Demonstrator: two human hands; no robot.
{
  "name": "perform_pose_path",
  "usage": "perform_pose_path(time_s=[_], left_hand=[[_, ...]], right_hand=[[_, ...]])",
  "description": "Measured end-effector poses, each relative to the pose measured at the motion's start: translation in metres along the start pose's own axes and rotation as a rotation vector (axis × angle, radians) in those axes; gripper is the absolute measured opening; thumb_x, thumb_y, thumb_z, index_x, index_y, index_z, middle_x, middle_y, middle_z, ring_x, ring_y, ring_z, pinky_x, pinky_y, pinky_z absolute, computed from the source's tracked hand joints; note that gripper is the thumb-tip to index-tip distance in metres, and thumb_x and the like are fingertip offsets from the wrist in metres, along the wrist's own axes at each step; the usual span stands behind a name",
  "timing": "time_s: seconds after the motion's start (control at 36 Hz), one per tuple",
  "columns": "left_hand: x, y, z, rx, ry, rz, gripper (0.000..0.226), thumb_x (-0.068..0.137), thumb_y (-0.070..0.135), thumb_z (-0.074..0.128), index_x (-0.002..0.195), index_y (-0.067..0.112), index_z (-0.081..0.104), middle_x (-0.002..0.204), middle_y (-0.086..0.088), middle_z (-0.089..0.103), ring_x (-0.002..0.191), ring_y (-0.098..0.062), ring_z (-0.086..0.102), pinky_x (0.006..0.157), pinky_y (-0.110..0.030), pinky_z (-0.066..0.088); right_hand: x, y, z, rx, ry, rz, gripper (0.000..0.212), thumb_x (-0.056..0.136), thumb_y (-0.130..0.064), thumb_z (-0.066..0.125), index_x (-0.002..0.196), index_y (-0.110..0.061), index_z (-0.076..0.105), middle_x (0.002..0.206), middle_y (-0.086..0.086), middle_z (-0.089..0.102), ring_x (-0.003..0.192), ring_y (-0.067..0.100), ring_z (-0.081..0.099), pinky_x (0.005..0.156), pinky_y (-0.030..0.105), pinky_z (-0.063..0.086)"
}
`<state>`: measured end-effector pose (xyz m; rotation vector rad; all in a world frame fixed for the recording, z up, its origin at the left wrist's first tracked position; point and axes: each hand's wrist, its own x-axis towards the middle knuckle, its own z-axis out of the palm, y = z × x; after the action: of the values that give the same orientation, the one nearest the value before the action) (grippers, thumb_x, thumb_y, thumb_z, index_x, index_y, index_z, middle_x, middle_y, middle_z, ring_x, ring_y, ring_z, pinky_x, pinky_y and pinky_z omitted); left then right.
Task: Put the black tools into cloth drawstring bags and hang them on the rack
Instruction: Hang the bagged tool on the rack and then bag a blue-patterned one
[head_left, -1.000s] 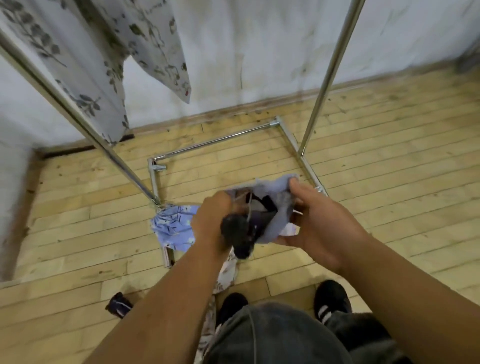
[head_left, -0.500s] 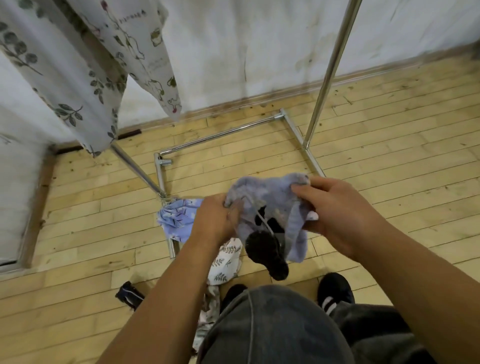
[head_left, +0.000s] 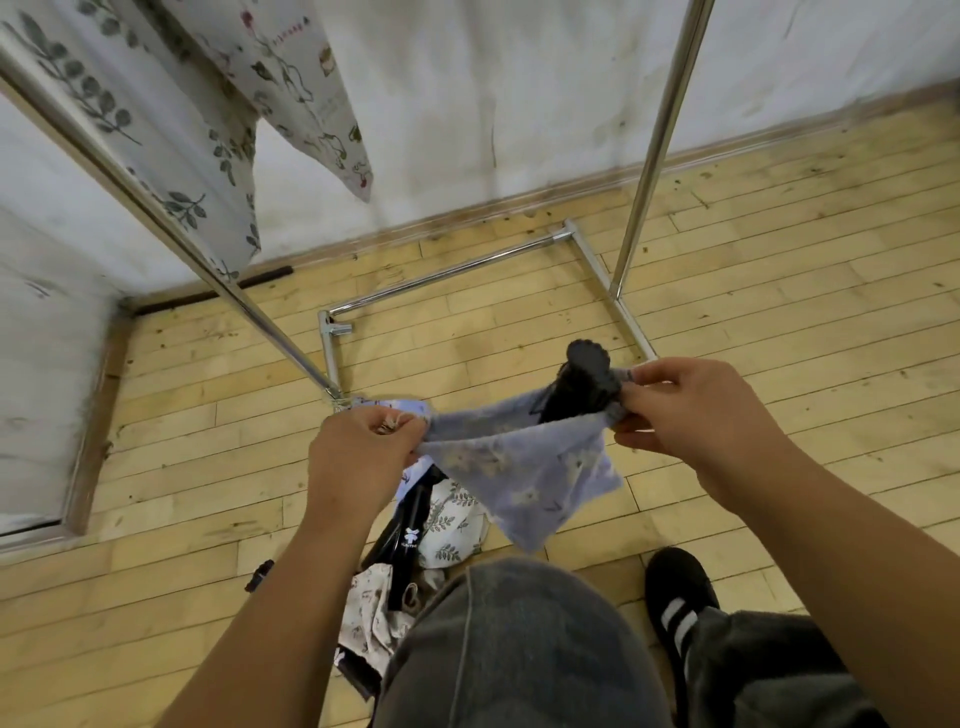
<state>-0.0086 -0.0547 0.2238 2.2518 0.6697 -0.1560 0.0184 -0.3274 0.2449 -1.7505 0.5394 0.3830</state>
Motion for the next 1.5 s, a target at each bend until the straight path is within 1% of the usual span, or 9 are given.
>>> perform_pose_path(time_s=[0.11,0.28,0.39,0.56,0.69,0.81,1.06,1.19,1.5], left_hand=[[-0.011,0.014,-0.001,0.027,-0.034,0.127,0.017,0.093,0.034,0.074,0.083,0.021,0.080,0.079,0.006,0.075,0.068,-0.010,0.066,0.065,-0.029,0.051],[-0.033,0.051,0.000,-0.566,-0.415,-0.144,0.017,0.103,0.022,0.060,0.119,0.017,0.058,0.079,0.001,0.076,0.064,-0.013,0.057,0.060,-0.029,0.043],[-0.045,0.074,0.006,-0.271,-0.447,0.143,0.031,0.096,0.053,0.061,0.126,0.050,0.053,0.088,0.010,0.068,0.063,0.000,0.064,0.059,-0.017,0.048],[-0.042,0.081,0.011,-0.091,-0.291,0.319,0.014,0.089,0.039,0.077,0.103,0.036,0.075,0.067,0.024,0.064,0.059,0.014,0.059,0.049,-0.003,0.039],[-0.045,0.081,0.020,-0.057,-0.210,0.297,0.027,0.091,0.036,0.076,0.111,0.041,0.059,0.054,0.011,0.046,0.038,0.000,0.048,0.038,-0.011,0.031],[-0.046,0.090,0.033,0.073,-0.162,0.378,0.019,0.091,0.019,0.062,0.094,0.036,0.056,0.067,0.006,0.066,0.056,-0.009,0.062,0.051,-0.039,0.054],[-0.054,0.108,0.016,-0.040,-0.279,0.425,0.034,0.092,0.016,0.062,0.113,0.043,0.067,0.093,0.017,0.076,0.083,0.005,0.069,0.068,-0.016,0.054],[-0.051,0.110,0.007,-0.057,-0.189,0.437,0.012,0.096,0.028,0.070,0.100,0.035,0.062,0.070,0.003,0.067,0.059,-0.001,0.061,0.049,-0.009,0.042],[-0.068,0.135,-0.019,-0.388,-0.489,0.233,0.019,0.098,0.030,0.068,0.112,0.043,0.068,0.071,0.012,0.073,0.058,0.007,0.061,0.065,-0.022,0.044]], right_hand=[[-0.008,-0.001,0.006,-0.004,-0.060,-0.037,0.012,0.092,-0.020,0.075,0.097,-0.009,0.075,0.088,0.014,0.078,0.079,0.024,0.079,0.070,0.033,0.065],[-0.016,-0.006,0.012,-0.041,-0.137,-0.099,0.006,0.092,-0.017,0.074,0.096,-0.014,0.079,0.090,0.005,0.079,0.088,0.018,0.076,0.074,0.032,0.065],[-0.024,-0.015,0.019,-0.034,-0.156,-0.168,0.006,0.092,-0.016,0.074,0.093,-0.018,0.080,0.087,0.000,0.080,0.084,0.014,0.077,0.070,0.028,0.065],[-0.031,-0.033,0.011,-0.399,-0.085,-0.458,0.020,0.094,-0.023,0.070,0.105,-0.038,0.080,0.076,-0.023,0.071,0.068,-0.016,0.064,0.064,0.011,0.057],[-0.037,-0.042,0.010,-0.199,-0.146,-0.530,0.023,0.092,-0.013,0.073,0.096,-0.036,0.075,0.075,-0.007,0.071,0.069,0.002,0.067,0.061,0.009,0.051],[-0.049,-0.036,0.027,-0.187,-0.184,-0.608,0.025,0.090,-0.007,0.072,0.089,-0.032,0.071,0.079,-0.006,0.067,0.076,0.009,0.065,0.068,0.021,0.056],[-0.049,-0.045,0.027,-0.117,-0.203,-0.593,0.021,0.097,-0.019,0.064,0.101,-0.038,0.072,0.089,-0.014,0.075,0.093,-0.001,0.069,0.073,0.011,0.051],[-0.050,-0.055,0.018,-0.072,-0.220,-0.581,0.027,0.100,-0.018,0.060,0.113,-0.040,0.069,0.094,-0.016,0.078,0.094,0.001,0.072,0.083,0.026,0.054],[-0.045,-0.052,-0.006,-0.139,-0.526,-0.410,0.026,0.104,-0.028,0.056,0.124,-0.032,0.072,0.113,-0.017,0.076,0.106,-0.008,0.067,0.086,0.007,0.051]])
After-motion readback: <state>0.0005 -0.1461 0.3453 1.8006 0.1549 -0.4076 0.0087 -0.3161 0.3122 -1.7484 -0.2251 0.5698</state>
